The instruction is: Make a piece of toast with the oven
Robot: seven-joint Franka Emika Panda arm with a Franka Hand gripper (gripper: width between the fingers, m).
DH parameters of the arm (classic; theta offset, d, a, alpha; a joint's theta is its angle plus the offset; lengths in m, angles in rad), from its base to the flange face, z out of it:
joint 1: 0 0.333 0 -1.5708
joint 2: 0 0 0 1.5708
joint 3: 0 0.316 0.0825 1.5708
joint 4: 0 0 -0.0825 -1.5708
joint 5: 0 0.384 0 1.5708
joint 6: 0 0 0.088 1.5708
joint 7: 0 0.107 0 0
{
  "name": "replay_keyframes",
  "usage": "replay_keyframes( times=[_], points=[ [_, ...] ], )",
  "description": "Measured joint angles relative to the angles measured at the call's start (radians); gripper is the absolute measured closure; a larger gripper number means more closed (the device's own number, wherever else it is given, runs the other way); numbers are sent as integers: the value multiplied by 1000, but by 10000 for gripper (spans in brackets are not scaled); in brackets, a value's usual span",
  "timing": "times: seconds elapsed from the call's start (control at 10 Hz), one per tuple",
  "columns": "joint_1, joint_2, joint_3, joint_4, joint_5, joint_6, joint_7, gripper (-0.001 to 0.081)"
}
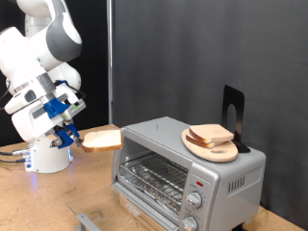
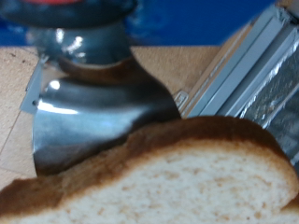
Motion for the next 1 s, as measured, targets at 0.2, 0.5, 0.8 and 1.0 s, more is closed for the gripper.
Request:
replay_keyframes(
  times=[0.2, 0.5, 0.8, 1.0],
  points=[
    [-1, 23, -12, 0, -47, 5, -71, 419],
    [-3, 99, -51, 37, -52, 44, -174, 419],
    [-5, 228, -73, 124, -55, 42, -199, 419],
    [0, 325, -67, 189, -55, 32, -199, 419]
  ],
)
